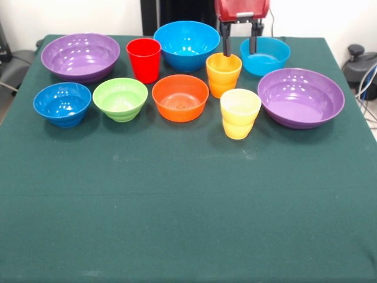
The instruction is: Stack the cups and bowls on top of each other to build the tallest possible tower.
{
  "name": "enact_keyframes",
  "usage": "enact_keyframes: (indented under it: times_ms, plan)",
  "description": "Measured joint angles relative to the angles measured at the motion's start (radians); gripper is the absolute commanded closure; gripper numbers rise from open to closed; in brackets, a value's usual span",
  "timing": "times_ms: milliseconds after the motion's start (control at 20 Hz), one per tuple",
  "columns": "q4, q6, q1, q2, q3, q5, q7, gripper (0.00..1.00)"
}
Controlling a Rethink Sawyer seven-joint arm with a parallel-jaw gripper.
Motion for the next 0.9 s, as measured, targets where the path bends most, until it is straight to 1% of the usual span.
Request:
enact_keyframes:
  times_ms: [550, 850, 900]
  plan:
    - [0.0, 0.0, 0.0, 0.003, -0.001, 0.0, 0.0, 0.0]
    - [0.0, -0.003, 0.0, 0.03, -0.005, 0.0, 0.0, 0.0]
    - [0.0, -0.009, 0.0, 0.045, -0.01, 0.0, 0.0, 0.0]
